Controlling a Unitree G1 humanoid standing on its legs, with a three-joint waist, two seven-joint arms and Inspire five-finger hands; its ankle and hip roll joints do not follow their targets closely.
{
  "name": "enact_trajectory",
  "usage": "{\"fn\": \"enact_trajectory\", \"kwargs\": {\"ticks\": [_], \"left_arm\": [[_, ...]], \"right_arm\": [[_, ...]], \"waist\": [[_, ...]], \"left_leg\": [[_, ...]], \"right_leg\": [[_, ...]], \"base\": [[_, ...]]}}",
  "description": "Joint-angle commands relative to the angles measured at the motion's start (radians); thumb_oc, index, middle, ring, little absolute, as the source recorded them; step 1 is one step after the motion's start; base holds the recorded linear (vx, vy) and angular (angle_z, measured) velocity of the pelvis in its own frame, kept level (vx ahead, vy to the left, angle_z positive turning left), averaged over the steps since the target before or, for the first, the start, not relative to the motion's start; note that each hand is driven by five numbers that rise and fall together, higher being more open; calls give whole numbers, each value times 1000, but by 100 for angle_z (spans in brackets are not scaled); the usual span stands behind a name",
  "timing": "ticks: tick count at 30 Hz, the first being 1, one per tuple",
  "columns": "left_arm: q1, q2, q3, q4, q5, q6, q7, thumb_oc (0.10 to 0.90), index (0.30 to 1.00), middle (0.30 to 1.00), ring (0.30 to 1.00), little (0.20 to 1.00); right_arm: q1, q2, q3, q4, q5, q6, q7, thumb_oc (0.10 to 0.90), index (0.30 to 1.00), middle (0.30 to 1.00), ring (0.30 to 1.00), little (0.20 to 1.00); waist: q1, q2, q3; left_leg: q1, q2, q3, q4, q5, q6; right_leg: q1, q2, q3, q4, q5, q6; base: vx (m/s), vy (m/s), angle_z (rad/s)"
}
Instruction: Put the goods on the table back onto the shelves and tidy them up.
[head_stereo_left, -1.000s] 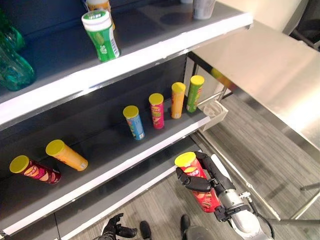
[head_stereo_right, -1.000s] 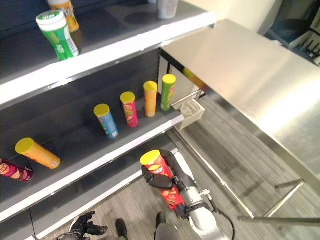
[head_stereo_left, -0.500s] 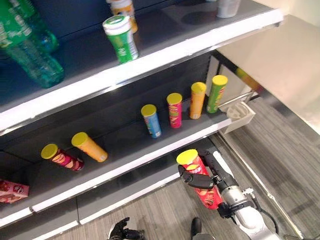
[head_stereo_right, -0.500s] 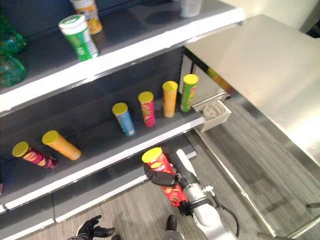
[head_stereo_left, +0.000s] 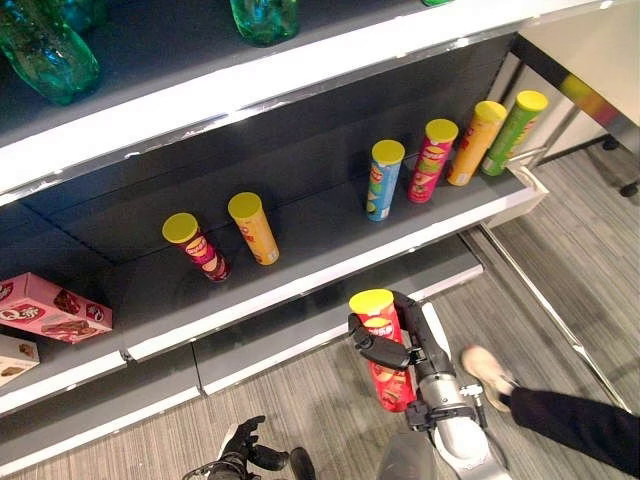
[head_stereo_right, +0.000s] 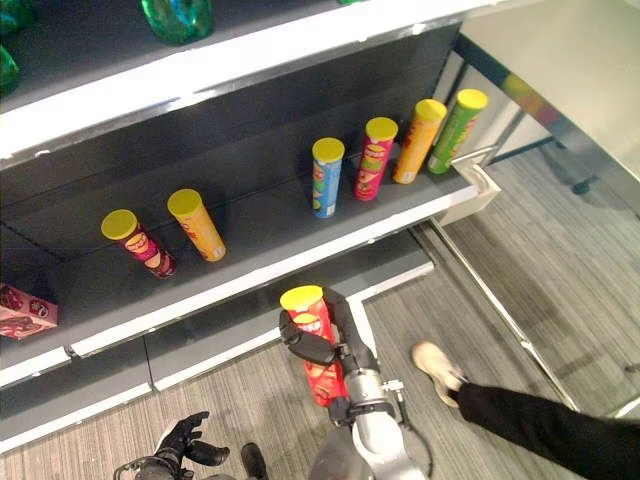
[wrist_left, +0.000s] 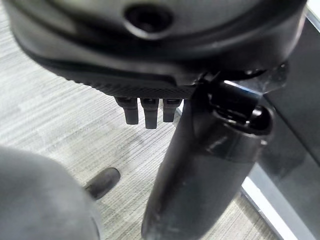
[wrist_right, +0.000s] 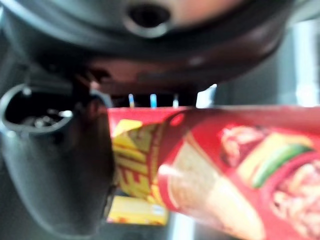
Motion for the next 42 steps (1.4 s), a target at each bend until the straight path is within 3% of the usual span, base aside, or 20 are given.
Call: {"fn": "enact_trajectory", "kwargs": {"ticks": [1, 3, 10, 19, 27, 36, 42], "left_arm": [[49, -35, 33, 11, -34, -19, 33, 800, 900, 900, 900, 900], [57, -36, 44, 36, -39, -18, 36, 800, 900, 900, 900, 900], [99, -39, 80, 81, -82, -9, 51, 800, 900, 900, 900, 900], [92, -14, -31, 46, -30, -8, 35, 800, 900, 900, 900, 900], [42, 11, -140, -4, -7, -18, 9, 800, 900, 900, 900, 900], [34, 9, -136, -3, 5, -15, 12, 800, 900, 900, 900, 900], [51, -2, -100, 28, 46, 6, 19, 800, 900, 900, 900, 900]], "right_arm": [[-168, -54, 11, -142, 34, -121, -76, 400, 300, 300, 300, 300], [-208, -38, 29, -98, 18, -117, -101, 400, 300, 300, 300, 300], [-380, 32, 54, 71, -1, -102, -194, 400, 300, 300, 300, 300], [-695, 74, -22, 255, -77, -108, -386, 400, 300, 300, 300, 300], [-895, 87, -127, 351, -154, -114, -549, 400, 300, 300, 300, 300], [-873, 99, -136, 318, -178, -111, -558, 400, 300, 300, 300, 300], [-711, 110, -104, 185, -151, -146, -509, 400, 300, 300, 300, 300]], "waist": [[25, 98, 12], [44, 100, 1], [128, 79, -31], [223, 76, -56], [309, 93, -65], [321, 99, -74], [290, 79, -99]], "left_leg": [[46, 70, -9, -42, -77, -22], [37, 66, -27, -42, -77, -19], [20, 68, -61, -42, -66, -22], [-13, 111, -118, -42, -38, -47], [-97, 153, -165, -42, -4, -70], [-108, 155, -182, -42, -6, -73], [-66, 154, -169, -42, -21, -73]], "right_leg": [[7, 158, -7, 3, -194, 116], [30, 171, -21, -32, -193, 115], [86, 143, -98, -100, -175, 127], [120, 157, -176, -138, -213, 118], [97, 181, -209, -140, -256, 108], [110, 182, -223, -140, -271, 105], [153, 181, -226, -140, -280, 105]], "base": [[-40, 99, -39], [-28, 41, -30], [36, -56, 25], [77, -97, 24], [4, -98, 23], [8, -19, 7], [36, 7, 4]]}}
